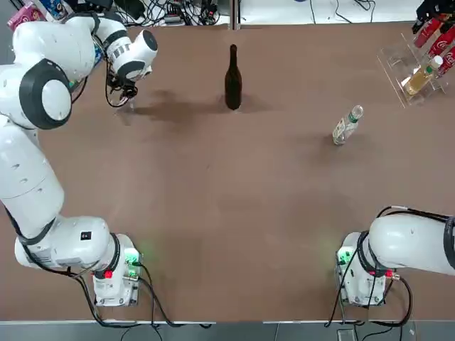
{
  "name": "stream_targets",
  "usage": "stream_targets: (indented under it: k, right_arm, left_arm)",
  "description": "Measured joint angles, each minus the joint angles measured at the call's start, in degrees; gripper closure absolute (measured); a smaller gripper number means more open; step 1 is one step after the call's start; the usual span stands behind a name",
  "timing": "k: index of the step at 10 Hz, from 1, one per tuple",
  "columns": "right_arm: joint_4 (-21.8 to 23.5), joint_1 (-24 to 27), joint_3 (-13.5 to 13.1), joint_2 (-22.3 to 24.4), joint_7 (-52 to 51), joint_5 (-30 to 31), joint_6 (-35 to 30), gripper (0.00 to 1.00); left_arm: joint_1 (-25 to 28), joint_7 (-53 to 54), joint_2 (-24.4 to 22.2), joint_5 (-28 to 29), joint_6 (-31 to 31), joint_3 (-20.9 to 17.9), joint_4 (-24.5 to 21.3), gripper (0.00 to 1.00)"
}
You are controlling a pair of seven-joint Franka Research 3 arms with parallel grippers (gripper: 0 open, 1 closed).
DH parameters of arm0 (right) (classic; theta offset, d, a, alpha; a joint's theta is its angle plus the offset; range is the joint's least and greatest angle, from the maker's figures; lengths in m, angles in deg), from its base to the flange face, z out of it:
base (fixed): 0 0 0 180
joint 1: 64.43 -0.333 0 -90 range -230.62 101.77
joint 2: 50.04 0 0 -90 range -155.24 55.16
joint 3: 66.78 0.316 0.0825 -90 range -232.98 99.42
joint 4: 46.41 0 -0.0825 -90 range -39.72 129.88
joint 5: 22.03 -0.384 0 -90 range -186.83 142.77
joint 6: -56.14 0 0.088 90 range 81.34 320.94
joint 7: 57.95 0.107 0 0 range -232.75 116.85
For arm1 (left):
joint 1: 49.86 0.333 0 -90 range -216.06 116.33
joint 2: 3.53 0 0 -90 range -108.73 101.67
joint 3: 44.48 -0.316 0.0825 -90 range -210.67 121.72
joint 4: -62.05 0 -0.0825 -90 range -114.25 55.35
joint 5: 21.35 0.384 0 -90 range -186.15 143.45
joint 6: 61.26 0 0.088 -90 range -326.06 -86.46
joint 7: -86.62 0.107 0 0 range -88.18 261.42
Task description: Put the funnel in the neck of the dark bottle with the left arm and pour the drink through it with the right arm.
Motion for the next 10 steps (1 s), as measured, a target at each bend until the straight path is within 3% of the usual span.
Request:
stream_targets:
  k: [2, 5, 7, 10]
  right_arm:
    - [0.56, 0.05, -3.31, 0.00, -7.37, -0.60, 1.09, 0.00]
    - [1.20, 0.06, -7.08, -0.01, -17.29, -3.33, 1.62, 0.00]
    - [1.79, 0.16, -10.95, -0.34, -27.31, -5.33, 1.72, 0.00]
    - [2.26, 1.61, -14.20, -2.71, -43.21, -11.14, 2.02, 0.00]
  left_arm:
    - [0.05, 0.00, -0.01, 0.61, 0.05, 0.01, -0.07, 0.93]
    - [0.00, -0.05, -1.34, 0.78, 0.04, 0.56, 0.01, 0.96]
    - [-0.06, -0.02, -6.03, -1.78, 0.00, 2.50, 1.46, 0.96]
    - [-0.13, 3.92, -12.73, -17.44, -0.05, 4.05, 8.76, 0.96]
